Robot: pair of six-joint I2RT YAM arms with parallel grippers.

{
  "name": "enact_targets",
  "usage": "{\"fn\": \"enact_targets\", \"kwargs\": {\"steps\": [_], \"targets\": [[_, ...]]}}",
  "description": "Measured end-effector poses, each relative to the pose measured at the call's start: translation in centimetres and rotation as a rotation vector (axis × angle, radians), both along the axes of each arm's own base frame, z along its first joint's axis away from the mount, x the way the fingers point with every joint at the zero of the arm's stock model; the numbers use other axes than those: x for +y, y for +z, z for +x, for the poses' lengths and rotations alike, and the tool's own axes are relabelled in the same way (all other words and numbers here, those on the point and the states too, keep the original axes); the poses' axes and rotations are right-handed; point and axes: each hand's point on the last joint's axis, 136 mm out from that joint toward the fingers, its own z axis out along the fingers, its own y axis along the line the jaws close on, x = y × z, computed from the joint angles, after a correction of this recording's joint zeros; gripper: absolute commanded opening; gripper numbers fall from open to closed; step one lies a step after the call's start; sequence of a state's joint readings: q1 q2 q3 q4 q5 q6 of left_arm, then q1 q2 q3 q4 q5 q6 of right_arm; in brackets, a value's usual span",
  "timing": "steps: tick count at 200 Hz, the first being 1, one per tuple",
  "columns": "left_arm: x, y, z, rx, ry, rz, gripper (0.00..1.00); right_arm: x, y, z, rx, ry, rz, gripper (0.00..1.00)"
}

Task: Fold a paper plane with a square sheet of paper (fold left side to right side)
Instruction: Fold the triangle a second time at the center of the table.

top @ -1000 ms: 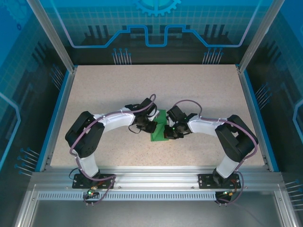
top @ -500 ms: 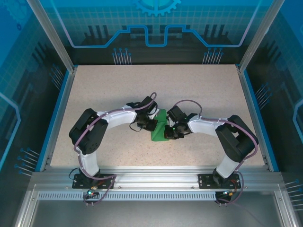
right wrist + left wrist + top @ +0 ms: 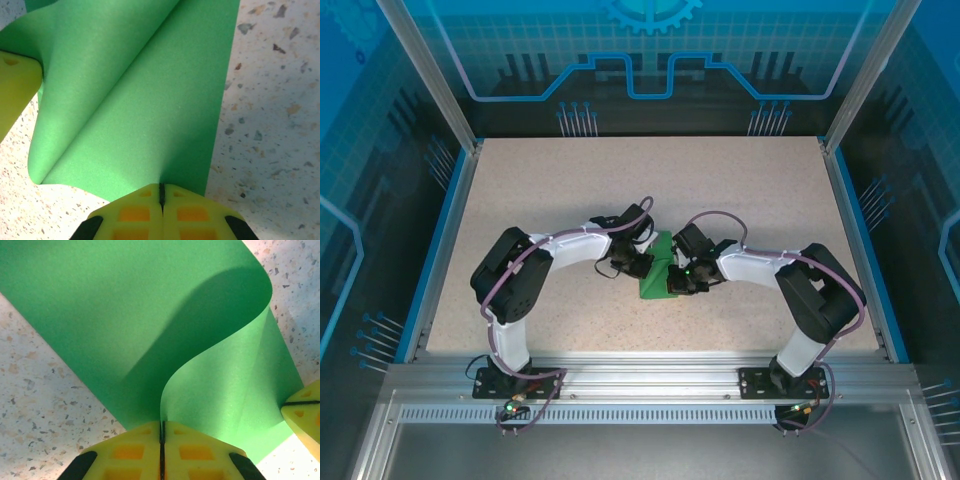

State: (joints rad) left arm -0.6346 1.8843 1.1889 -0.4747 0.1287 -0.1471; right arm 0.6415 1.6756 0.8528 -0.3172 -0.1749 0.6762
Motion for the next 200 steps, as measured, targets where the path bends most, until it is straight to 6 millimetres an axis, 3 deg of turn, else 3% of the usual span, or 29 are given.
{"fn": "enact_targets", "kwargs": {"steps": [200], "targets": [[0.33, -0.35, -0.72, 0.029, -0.002, 0.008, 0.09, 0.01, 0.01, 0.00, -0.001, 0.004, 0.000, 0.02]]}}
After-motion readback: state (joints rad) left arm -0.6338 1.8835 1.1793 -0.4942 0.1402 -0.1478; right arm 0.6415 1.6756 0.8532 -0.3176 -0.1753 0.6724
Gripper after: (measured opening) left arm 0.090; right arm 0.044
